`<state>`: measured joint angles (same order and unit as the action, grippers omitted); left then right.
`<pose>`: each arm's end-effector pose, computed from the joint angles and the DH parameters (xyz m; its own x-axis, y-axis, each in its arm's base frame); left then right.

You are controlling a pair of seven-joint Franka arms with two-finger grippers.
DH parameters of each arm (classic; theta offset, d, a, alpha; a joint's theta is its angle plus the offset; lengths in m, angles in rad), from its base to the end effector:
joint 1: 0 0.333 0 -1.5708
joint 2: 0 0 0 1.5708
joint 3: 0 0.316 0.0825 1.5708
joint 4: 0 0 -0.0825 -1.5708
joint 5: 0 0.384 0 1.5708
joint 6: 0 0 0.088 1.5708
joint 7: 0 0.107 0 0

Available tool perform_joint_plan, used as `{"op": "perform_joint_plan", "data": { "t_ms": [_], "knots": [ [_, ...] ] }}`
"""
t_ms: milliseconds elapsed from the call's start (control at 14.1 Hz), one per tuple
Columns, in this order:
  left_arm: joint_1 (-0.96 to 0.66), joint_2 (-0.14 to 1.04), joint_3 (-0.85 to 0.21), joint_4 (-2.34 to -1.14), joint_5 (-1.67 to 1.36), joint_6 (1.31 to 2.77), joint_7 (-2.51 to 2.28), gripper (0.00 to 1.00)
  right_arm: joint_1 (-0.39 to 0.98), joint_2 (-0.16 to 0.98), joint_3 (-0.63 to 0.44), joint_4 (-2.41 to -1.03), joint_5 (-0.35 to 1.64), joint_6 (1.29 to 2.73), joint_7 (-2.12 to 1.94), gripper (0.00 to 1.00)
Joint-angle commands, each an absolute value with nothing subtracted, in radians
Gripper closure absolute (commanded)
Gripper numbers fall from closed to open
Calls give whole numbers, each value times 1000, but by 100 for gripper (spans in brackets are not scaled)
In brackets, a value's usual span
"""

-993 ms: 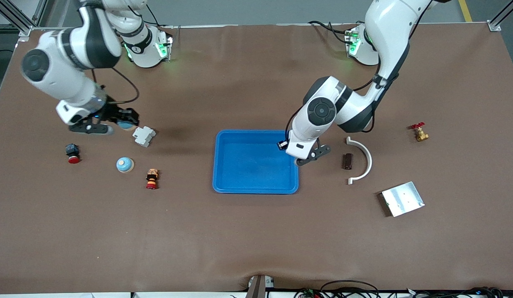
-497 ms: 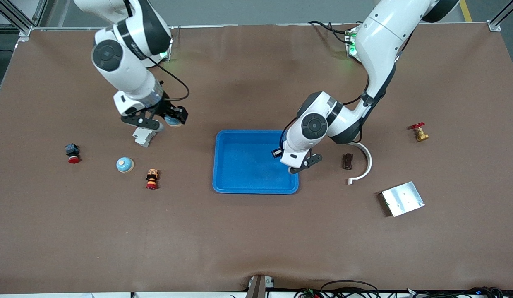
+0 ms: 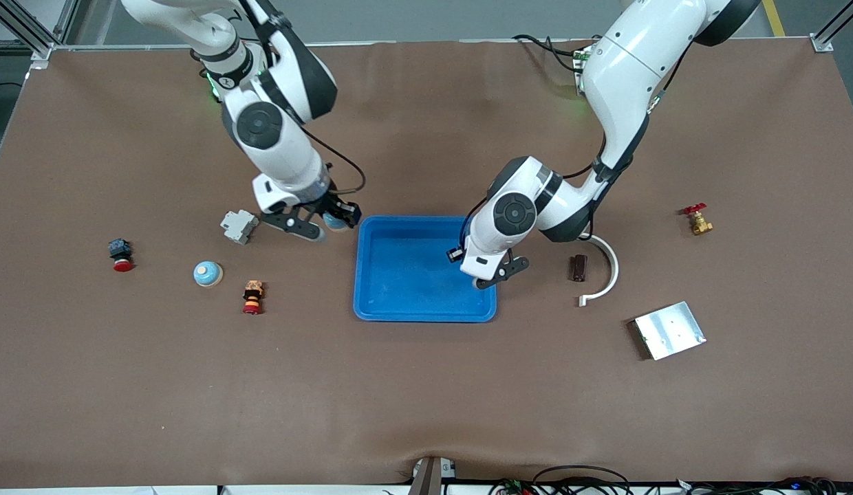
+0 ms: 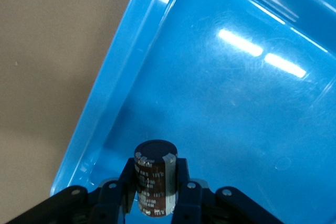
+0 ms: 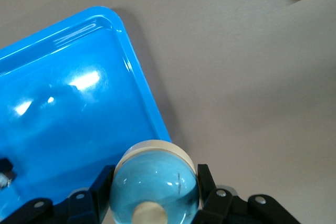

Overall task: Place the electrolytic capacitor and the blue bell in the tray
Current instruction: 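Lower the capacitor and the bell into the tray and open both grippers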

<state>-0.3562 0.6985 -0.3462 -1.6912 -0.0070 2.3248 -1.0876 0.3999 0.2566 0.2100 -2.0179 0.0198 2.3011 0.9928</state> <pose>0.5299 -0.4174 0.2086 0.8776 0.4292 -0.2138 0.4524 -0.8889 0.0725 0.4913 0.3391 0.3308 0.9195 -0.3911 -0.0400 -0.3929 -0.9174 -0.0633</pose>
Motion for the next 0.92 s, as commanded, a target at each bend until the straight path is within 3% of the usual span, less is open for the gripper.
{"op": "perform_joint_plan", "data": {
  "t_ms": [0, 497, 638, 780, 851],
  "knots": [
    [-373, 715, -334, -1677, 8, 2321, -1117, 95, 442, 389, 195, -1899, -58, 2318, 1120, 100],
    [-371, 723, -331, -1684, 9, 2310, -1120, 92, 485, 505, 190, -1806, -67, 2350, 1180, 100],
    [-371, 727, -330, -1686, 9, 2309, -1126, 86, 497, 535, 187, -1807, -83, 2397, 1216, 100],
    [-370, 726, -331, -1692, 14, 2309, -1126, 70, 511, 574, 186, -1807, -113, 2425, 1250, 100],
    [-368, 724, -331, -1692, 14, 2309, -1126, 48, 517, 589, 186, -1806, -132, 2439, 1271, 100]
  ]
}}
